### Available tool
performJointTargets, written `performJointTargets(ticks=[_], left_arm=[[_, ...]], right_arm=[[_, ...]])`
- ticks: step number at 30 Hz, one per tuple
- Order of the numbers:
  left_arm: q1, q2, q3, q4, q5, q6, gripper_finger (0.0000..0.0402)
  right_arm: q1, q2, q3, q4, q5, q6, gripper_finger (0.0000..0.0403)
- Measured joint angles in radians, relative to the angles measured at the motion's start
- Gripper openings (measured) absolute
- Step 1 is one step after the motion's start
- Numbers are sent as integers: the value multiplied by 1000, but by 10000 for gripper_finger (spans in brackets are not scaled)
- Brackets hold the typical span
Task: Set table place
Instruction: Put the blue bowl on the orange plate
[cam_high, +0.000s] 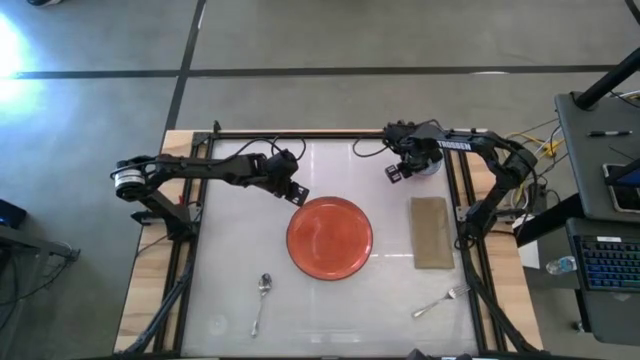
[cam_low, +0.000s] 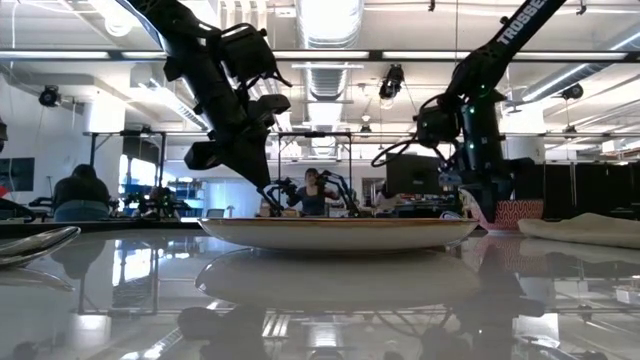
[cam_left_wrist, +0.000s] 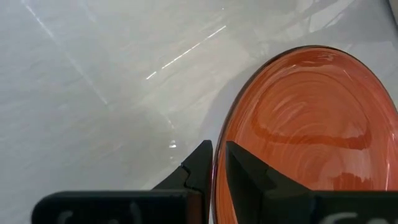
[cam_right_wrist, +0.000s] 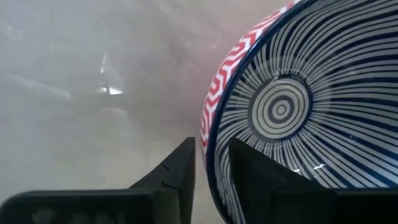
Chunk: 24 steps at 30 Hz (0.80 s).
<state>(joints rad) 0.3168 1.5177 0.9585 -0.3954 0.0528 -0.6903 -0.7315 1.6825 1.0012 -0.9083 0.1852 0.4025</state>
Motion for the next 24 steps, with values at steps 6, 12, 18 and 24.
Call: performJointTargets(ticks=[6, 12, 18, 24], left_arm=[[0, 0, 0, 0, 0, 0, 29], [0, 0, -1, -2, -1, 0, 29], [0, 0, -1, -2, 0, 0, 29], [0, 0, -1, 1, -1, 0, 29]], right_arm=[[1, -1, -7, 1, 2, -13, 29], [20, -6, -8, -2, 4, -45, 15], [59, -9, -4, -7, -55, -63, 13], [161, -10, 40, -11, -122, -75, 12]])
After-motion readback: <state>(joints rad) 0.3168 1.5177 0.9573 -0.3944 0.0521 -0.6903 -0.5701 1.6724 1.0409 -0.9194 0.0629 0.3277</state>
